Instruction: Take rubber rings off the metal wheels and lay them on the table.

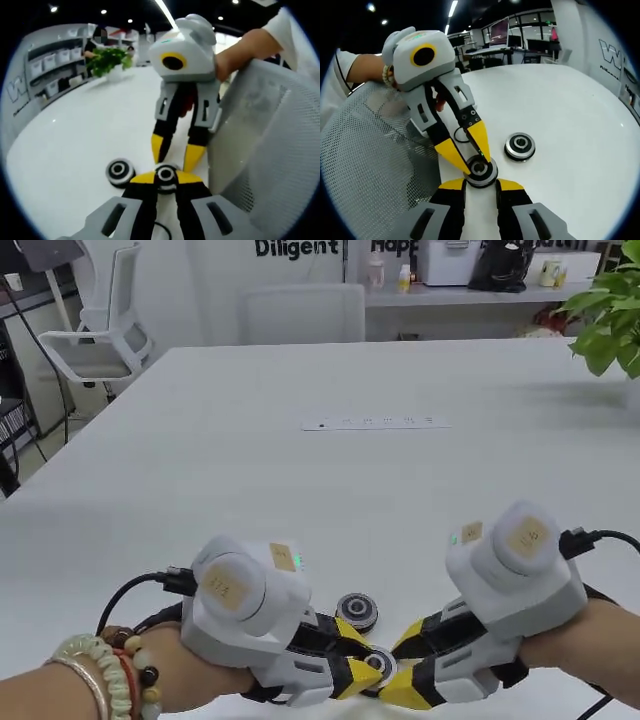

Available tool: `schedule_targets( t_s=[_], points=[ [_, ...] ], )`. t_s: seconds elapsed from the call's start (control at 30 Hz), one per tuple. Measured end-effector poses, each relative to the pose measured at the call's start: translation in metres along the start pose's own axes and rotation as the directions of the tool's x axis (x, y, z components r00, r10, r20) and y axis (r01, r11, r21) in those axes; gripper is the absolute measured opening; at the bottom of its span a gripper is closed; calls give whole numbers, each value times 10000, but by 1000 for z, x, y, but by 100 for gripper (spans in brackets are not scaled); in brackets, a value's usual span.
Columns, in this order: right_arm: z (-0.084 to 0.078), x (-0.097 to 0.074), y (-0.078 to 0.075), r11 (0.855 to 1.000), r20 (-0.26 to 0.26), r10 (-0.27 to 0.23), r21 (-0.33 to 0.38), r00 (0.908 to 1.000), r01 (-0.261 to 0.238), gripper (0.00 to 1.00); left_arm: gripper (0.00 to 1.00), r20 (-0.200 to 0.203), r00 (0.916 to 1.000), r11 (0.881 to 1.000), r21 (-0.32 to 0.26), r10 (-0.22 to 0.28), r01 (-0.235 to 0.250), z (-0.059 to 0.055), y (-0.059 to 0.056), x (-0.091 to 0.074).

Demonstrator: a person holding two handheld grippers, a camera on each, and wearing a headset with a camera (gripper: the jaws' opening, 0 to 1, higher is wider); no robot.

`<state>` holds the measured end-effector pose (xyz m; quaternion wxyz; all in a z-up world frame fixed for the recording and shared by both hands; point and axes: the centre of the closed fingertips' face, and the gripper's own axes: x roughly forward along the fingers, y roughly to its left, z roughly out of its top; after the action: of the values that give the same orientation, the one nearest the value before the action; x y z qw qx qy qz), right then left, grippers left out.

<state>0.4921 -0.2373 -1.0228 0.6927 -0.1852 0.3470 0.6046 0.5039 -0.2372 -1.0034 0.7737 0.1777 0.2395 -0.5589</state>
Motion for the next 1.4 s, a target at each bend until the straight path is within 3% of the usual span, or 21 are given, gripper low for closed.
schedule_targets(
  t_s=[0.03, 0.1, 0.2, 0.23, 0.27, 0.3, 0.37, 0.47, 0.53, 0.6, 1.13, 1.17, 1.2, 1.23, 1.3, 1.33, 1.4],
  points=[
    [-1, -2, -7, 9980, -101, -398, -491, 9992, 392, 20, 13, 3, 10000, 10000, -1, 11, -11, 0, 0, 0],
    [-1, -3, -5, 9994, -92, -284, -213, 9996, 282, 18, 13, -11, 10000, 10000, -5, 6, -6, 0, 0, 0],
    [-2, -4, -5, 9986, -186, -348, -400, 9992, 340, 14, 13, -35, 10000, 10000, -36, 38, -38, 0, 0, 0],
    [-5, -6, -6, 9974, -335, -385, -623, 9987, 364, 10, 13, -64, 9999, 10000, -49, 84, -84, 0, 1, -1],
    [-8, -7, -8, 9961, -512, -536, -722, 9973, 498, 0, 13, -79, 9999, 10000, -51, 77, -78, -1, 1, -1],
    [-5, -6, -9, 9953, -313, -562, -809, 9979, 535, 0, 13, -86, 9999, 9999, -58, 92, -92, 0, 1, -1],
    [-6, -5, -8, 9970, -434, -591, -530, 9973, 568, 0, 13, -97, 9999, 9999, -77, 91, -91, 0, 1, -1],
    [-5, -4, -9, 9957, -517, -675, -672, 9964, 639, 0, 13, -91, 9999, 9999, -120, 117, -118, -1, 1, -1],
    [-5, -5, -10, 9966, -561, -740, -411, 9957, 718, 0, 13, -88, 9999, 9998, -133, 130, -131, 0, 1, -1],
    [-6, -6, -10, 9964, -706, -766, 300, 9946, 788, 0, 13, -81, 9999, 9998, -148, 138, -140, 0, 1, -1],
    [0, -11, -15, 9891, -84, -736, 1270, 9972, 741, 0, 13, -130, 9997, 9997, -142, 201, -203, -1, 3, -2],
    [2, -14, -20, 9870, 112, -898, 1347, 9959, 875, 0, 13, -134, 9997, 9997, -137, 208, -210, -1, 3, -2],
    [6, -14, -17, 9810, 406, -736, 1830, 9965, 650, 0, 13, -142, 9997, 9997, -126, 212, -214, -1, 3, -2],
    [11, -16, -16, 9655, 711, -614, 2571, 9956, 412, 0, 13, -147, 9997, 9997, -123, 210, -212, -1, 3, -2],
    [7, -16, -18, 9580, 545, -622, 2835, 9966, 442, 0, 13, -139, 9997, 9997, -109, 207, -209, -1, 3, -2],
    [7, -15, -18, 9613, 697, -572, 2731, 9959, 361, 0, 13, -137, 9997, 9997, -110, 209, -210, -1, 3, -2],
    [10, -15, -15, 9452, 841, -433, 3261, 9955, 135, 0, 13, -146, 9997, 9997, -96, 205, -206, -1, 3, -2]
  ],
)
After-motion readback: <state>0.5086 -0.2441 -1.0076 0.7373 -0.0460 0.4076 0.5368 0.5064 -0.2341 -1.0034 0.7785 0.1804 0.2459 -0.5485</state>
